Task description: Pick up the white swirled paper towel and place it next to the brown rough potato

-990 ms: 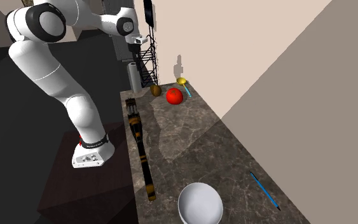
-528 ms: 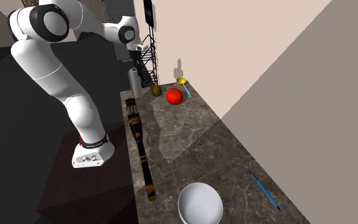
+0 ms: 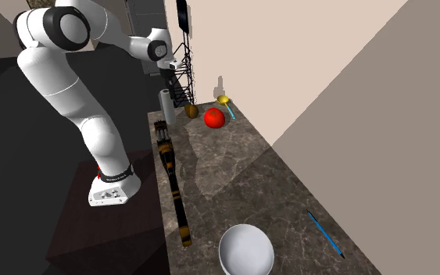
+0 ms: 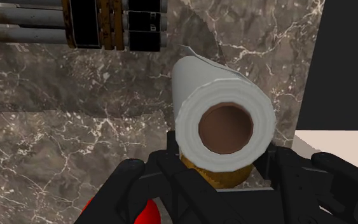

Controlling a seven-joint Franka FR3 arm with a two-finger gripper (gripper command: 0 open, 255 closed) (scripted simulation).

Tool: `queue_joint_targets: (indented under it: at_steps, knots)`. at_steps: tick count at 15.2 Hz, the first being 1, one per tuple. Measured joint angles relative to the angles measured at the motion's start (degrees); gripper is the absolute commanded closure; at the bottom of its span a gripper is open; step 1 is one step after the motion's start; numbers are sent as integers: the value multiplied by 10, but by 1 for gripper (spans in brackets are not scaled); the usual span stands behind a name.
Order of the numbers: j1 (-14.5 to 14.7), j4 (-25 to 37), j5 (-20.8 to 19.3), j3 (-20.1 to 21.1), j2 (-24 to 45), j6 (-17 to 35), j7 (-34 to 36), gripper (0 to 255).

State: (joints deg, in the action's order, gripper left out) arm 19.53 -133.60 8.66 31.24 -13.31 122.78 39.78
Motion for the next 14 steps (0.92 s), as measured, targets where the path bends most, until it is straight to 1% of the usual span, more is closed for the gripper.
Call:
queue_joint_targets:
  at_steps: [4, 5, 11, 14]
  knots:
    - [0, -1, -1, 0, 1, 2, 0, 255]
    - [0, -1, -1, 0, 1, 2, 0, 0]
    - [0, -1, -1, 0, 1, 2, 0, 0]
    - [0, 28, 3, -4, -12, -38, -1, 0]
